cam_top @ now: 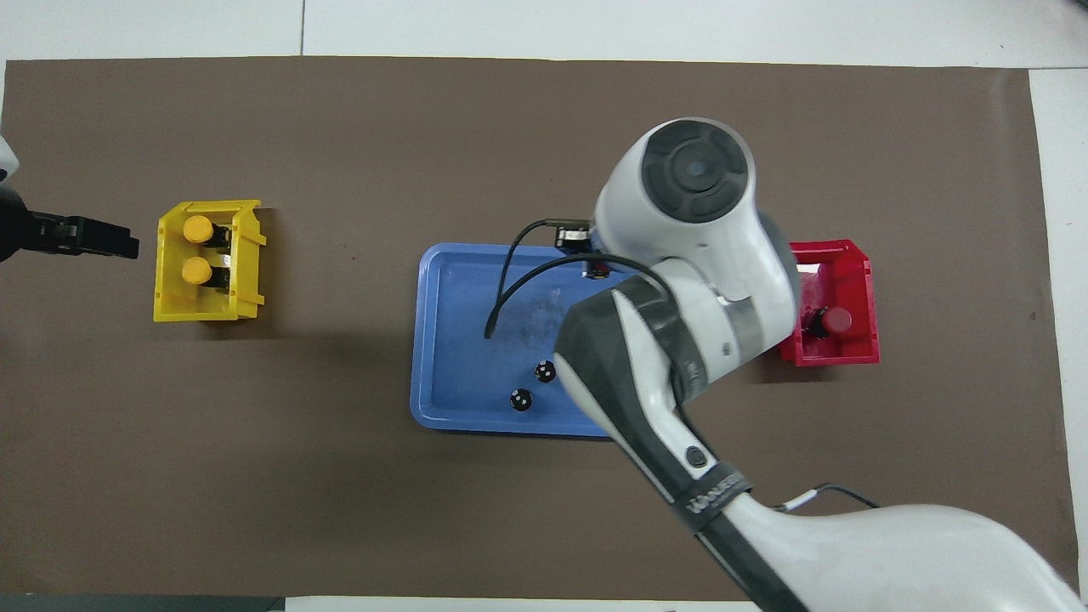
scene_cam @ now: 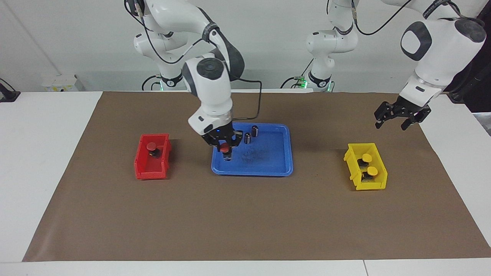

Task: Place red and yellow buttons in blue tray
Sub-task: 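Carry the red button into the blue tray while the left gripper reaches yellow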

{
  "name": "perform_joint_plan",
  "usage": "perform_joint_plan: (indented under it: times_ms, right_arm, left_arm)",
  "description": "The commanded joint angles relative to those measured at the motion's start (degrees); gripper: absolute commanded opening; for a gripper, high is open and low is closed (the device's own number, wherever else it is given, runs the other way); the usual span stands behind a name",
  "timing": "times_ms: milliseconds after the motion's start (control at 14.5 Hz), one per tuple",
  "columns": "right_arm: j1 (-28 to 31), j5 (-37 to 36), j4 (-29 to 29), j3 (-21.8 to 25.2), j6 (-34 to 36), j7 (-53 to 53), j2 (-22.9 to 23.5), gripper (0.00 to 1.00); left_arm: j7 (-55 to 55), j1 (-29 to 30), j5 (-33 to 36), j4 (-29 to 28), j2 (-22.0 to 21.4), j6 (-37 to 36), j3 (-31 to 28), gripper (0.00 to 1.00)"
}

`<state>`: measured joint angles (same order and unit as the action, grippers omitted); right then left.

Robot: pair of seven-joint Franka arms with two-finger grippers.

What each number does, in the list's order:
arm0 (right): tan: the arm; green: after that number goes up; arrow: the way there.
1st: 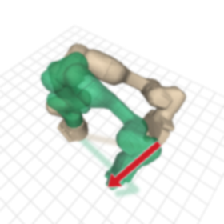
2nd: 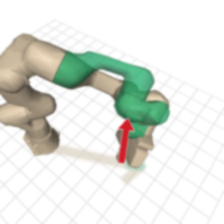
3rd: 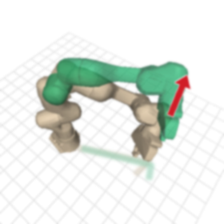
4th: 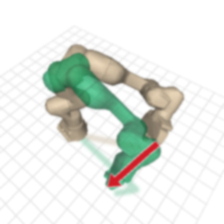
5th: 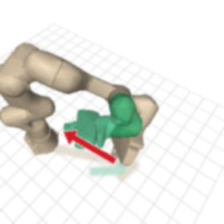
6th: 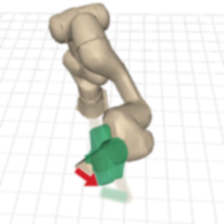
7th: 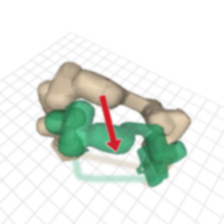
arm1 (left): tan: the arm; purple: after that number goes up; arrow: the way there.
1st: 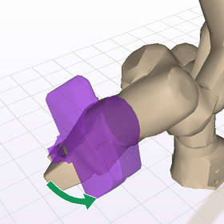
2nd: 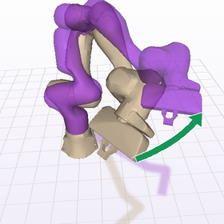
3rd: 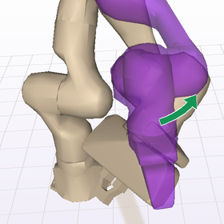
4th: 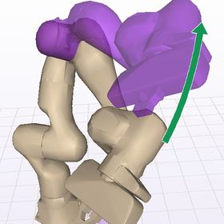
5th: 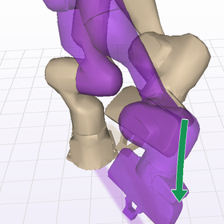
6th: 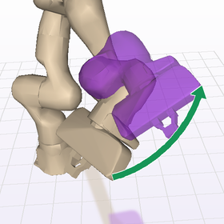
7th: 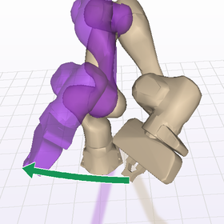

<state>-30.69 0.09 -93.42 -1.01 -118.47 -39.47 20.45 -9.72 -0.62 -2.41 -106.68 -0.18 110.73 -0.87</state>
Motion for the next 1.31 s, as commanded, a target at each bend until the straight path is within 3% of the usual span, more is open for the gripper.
perform_joint_plan:
  times_ms: [0,138,413,619,688,825,963,1101,1238]
  right_arm:
    - [-2.01,-2.1,1.31,0.3,-2.28,-4.12,3.54,0.2]
    - [-2.27,-2.46,-0.53,0.3,-4.91,-4.48,3.81,0.21]
    - [-3.68,-2.37,-4.22,0.3,-8.0,-5.0,3.81,0.27]
    - [-3.5,-2.37,-5.1,0.3,-9.75,-4.92,3.72,0.65]
    - [-3.42,-2.37,-5.11,0.3,-9.76,-4.92,3.72,0.72]
    - [-2.71,-2.98,-2.4,0.65,-8.1,-4.48,3.64,0.77]
    - [0.43,-6.05,2.87,1.01,-1.97,-2.38,3.11,0.77]
    - [6.66,-5.54,1.67,0.74,3.75,7.85,-2.48,0.77]
    - [13.86,-3.79,-6.03,0.66,5.97,17.97,-10.56,0.77]
  left_arm:
    - [0.76,-0.09,1.53,-3.01,3.85,8.34,0.26,0.79]
    - [0.85,-0.35,1.44,-2.74,7.28,12.3,0.26,0.77]
    - [0.93,-0.35,1.18,-2.83,9.84,15.65,0.35,0.77]
    - [0.93,-0.53,1.0,-2.65,12.65,19.07,0.43,0.74]
    - [0.93,-0.61,0.91,-2.65,13.44,20.39,0.43,0.74]
    - [1.02,-1.05,0.74,-2.65,14.24,21.63,0.43,0.72]
    - [0.93,-1.05,0.65,-2.74,14.68,22.51,0.43,0.72]
    - [0.93,-1.14,0.65,-2.83,15.65,23.12,0.43,0.71]
    - [0.93,-1.06,0.74,-2.92,16.35,23.83,0.43,0.64]
